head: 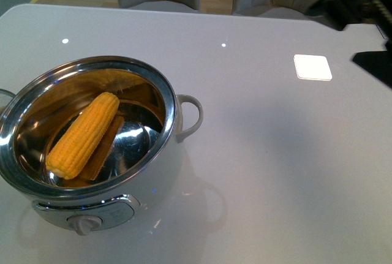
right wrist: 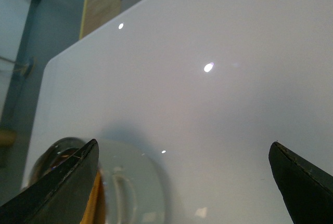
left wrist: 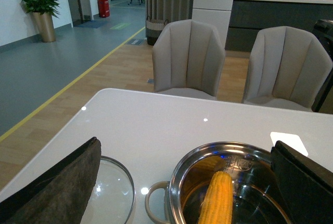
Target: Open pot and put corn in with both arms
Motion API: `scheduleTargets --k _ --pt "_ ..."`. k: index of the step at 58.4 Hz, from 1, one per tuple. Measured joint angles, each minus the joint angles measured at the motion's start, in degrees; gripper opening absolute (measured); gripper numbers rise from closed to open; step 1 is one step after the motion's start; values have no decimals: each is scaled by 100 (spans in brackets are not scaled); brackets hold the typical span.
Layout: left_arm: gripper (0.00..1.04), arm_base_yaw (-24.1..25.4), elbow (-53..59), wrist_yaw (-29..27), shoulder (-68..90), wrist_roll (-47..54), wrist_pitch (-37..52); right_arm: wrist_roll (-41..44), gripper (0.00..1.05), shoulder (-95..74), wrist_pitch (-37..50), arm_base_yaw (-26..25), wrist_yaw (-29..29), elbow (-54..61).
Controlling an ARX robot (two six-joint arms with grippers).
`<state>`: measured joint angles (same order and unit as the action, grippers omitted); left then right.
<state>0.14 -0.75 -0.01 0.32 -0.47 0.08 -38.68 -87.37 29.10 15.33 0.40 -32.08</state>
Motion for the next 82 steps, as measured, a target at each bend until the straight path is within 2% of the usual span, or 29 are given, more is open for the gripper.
scheduleTargets --k 10,23,47,48,50,52,56,64,78,82 --pt "98 0 0 -2 0 0 0 525 96 1443 -398 -195 831 844" --pt "98 0 0 -2 0 0 0 903 96 3080 -1014 214 1718 1659" --pt "98 0 0 -2 0 0 0 990 96 3191 -1038 267 1768 1696" --pt "98 0 0 -2 0 0 0 1082 94 3121 -844 258 1762 1753" --pt "98 0 0 0 0 0 0 1646 86 2830 437 188 1628 2124" --pt "98 0 0 0 0 0 0 2190 79 2688 1349 109 1499 2450" --pt "98 0 0 -4 0 0 0 2994 67 2787 2216 -68 1353 2835" --pt "98 0 0 -2 -2 0 0 3571 44 3517 2013 -367 1064 2948" --pt "98 0 0 -2 -2 0 0 3783 2 4656 1023 -785 675 3099" --pt "98 0 0 -2 -2 0 0 3816 2 4924 791 -866 590 3102"
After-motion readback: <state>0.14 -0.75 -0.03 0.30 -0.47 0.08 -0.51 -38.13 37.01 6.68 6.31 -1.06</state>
